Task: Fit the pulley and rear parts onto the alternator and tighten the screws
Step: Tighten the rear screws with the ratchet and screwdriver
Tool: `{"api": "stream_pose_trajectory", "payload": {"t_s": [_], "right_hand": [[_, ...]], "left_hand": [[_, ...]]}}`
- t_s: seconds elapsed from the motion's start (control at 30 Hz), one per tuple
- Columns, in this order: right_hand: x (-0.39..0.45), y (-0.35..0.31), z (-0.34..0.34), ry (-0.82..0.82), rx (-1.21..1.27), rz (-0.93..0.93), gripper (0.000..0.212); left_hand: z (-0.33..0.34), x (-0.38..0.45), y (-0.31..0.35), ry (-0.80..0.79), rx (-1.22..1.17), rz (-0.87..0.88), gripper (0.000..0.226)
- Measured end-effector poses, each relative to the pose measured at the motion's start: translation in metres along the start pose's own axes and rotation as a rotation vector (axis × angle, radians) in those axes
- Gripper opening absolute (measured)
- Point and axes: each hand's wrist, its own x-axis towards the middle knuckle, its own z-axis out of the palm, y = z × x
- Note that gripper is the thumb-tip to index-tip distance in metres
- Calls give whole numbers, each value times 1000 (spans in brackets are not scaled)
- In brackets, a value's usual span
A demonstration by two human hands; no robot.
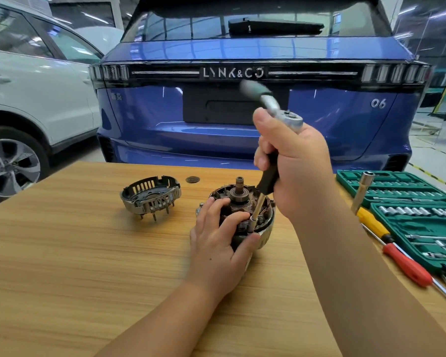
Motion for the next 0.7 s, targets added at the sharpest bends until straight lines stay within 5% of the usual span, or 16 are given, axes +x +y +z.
{"api": "stream_pose_trajectory", "payload": {"t_s": [0.1, 0.3, 0.47, 0.6, 0.7], "right_hand": [[-2, 1, 1, -167, 158, 53, 32], [2, 15, 2, -215, 53, -284, 38], [6, 11, -6, -529, 344, -59, 43], [1, 8, 0, -287, 286, 1, 54], [0, 4, 1, -13, 13, -43, 31]], "left_hand": [[1, 1, -2, 8, 3, 4, 51], [1, 0, 1, 14, 17, 7, 53], [-1, 0, 0, -28, 41, 2, 54], [0, 0, 1, -10, 21, -8, 52], [1, -1, 1, 24, 20, 7, 51]]}}
